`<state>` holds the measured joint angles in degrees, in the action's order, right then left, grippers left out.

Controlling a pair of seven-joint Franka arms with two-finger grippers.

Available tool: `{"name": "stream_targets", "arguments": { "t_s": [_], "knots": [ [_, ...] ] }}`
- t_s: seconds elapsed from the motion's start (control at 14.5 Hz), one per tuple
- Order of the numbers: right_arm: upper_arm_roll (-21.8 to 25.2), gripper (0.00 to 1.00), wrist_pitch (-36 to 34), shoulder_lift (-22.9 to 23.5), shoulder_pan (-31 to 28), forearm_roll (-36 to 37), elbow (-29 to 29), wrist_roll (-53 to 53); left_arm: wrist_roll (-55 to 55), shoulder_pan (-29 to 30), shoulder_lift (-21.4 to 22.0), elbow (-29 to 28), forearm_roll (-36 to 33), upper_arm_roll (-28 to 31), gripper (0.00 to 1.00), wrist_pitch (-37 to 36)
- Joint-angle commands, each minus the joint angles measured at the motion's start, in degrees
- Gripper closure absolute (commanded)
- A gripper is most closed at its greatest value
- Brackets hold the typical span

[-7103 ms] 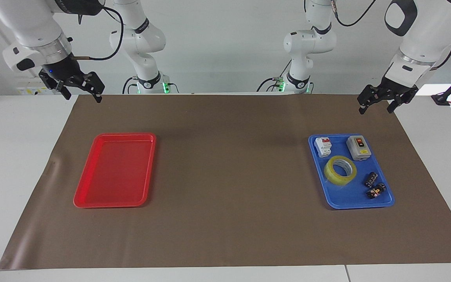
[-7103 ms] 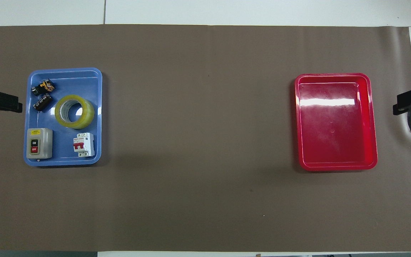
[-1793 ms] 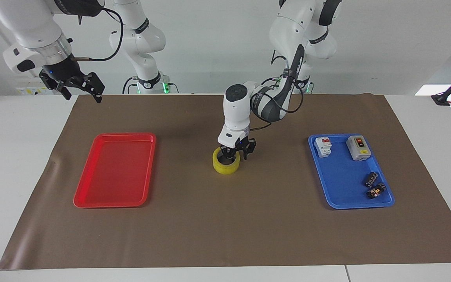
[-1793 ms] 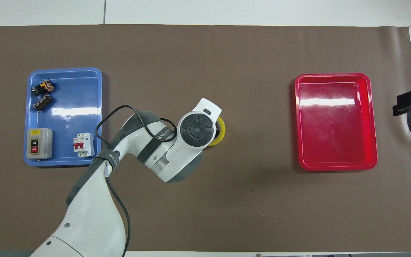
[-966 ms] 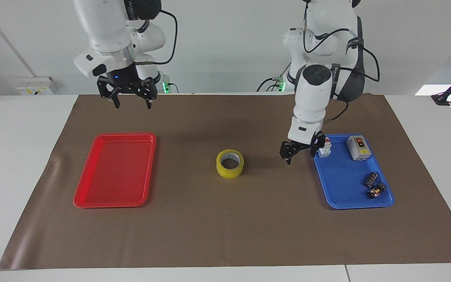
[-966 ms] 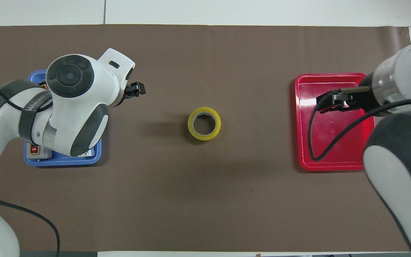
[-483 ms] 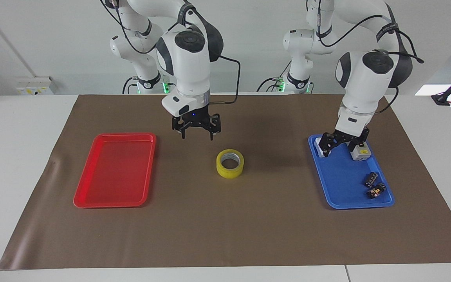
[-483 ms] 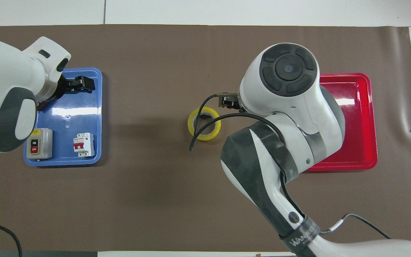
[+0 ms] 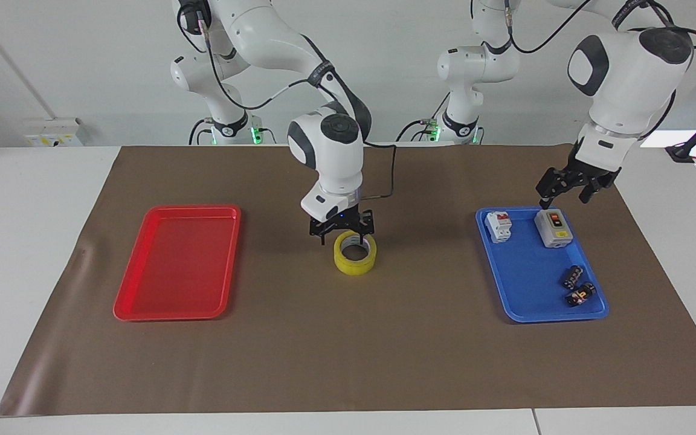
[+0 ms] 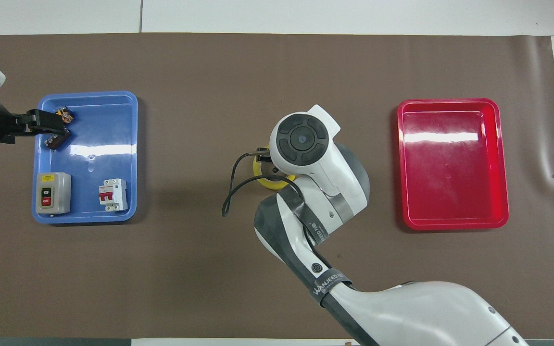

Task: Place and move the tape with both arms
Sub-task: 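Grasp the yellow tape with the right gripper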

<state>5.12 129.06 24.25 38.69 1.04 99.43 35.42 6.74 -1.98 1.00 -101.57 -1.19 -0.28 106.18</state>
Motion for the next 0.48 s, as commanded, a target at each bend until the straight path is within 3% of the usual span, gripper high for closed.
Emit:
{"name": "stream_targets", "arguments": {
  "t_s": [0.0, 0.41],
  "knots": [
    [0.33, 0.00, 5.49, -1.66, 0.16, -0.69, 6.99, -3.15, -2.08, 2.42, -0.29, 2.78, 2.68, -0.25, 0.00, -3.61],
    [0.33, 0.00, 7.69, -1.66, -0.45, -0.77, 7.88, -5.27, -4.45, 3.83, 3.04, 0.24, 3.30, 0.10, 0.00, -5.20]
  ]
}}
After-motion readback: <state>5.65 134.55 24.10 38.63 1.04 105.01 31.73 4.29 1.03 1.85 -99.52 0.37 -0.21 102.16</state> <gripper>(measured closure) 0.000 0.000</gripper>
